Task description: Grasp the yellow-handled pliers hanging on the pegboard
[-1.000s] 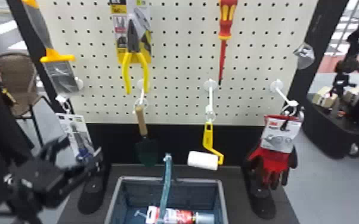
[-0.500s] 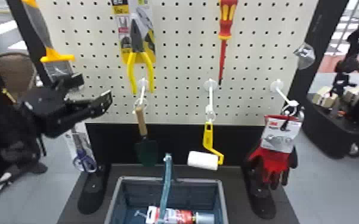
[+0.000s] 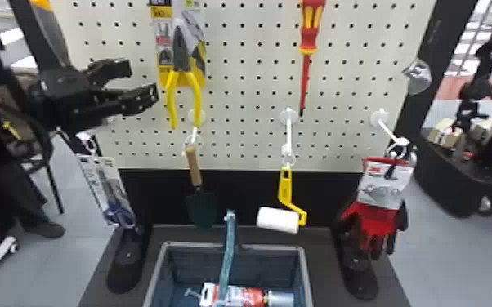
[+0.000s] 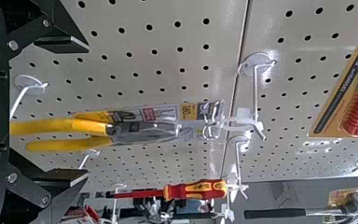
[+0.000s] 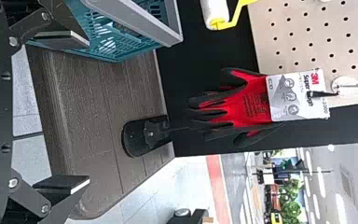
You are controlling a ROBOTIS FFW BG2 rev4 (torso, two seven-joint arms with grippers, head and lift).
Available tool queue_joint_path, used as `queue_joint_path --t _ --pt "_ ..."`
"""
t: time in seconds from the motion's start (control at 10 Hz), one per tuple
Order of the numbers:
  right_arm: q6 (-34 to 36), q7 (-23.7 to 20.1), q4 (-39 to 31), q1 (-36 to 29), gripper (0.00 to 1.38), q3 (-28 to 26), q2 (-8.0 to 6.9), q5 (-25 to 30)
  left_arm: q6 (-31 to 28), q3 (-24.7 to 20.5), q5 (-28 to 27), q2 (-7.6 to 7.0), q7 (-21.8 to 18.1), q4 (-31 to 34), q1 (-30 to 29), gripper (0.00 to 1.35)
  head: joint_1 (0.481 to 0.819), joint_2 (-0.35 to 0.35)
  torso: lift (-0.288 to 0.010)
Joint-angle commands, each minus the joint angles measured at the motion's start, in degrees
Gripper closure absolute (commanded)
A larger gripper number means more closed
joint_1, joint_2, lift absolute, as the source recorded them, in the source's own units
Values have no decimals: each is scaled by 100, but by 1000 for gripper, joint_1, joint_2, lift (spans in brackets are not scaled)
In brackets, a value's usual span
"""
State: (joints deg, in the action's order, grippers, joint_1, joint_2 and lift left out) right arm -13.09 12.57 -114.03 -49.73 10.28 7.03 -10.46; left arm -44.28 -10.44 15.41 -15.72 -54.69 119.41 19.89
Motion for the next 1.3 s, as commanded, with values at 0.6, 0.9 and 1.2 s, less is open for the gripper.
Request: queue_joint_path --t 0.6,0.9,1.2 --pt "26 0 19 48 259 9 -8 17 367 1036 727 -335 -1351 -2610 1908 349 549 0 -100" --pt "26 0 33 48 259 9 -17 17 323 1132 736 -353 -1351 -2694 2043 1064 549 0 -100" --pt "26 0 33 61 259 9 -17 17 253 1203 727 -353 -1378 -2694 1982 1213 549 0 -100"
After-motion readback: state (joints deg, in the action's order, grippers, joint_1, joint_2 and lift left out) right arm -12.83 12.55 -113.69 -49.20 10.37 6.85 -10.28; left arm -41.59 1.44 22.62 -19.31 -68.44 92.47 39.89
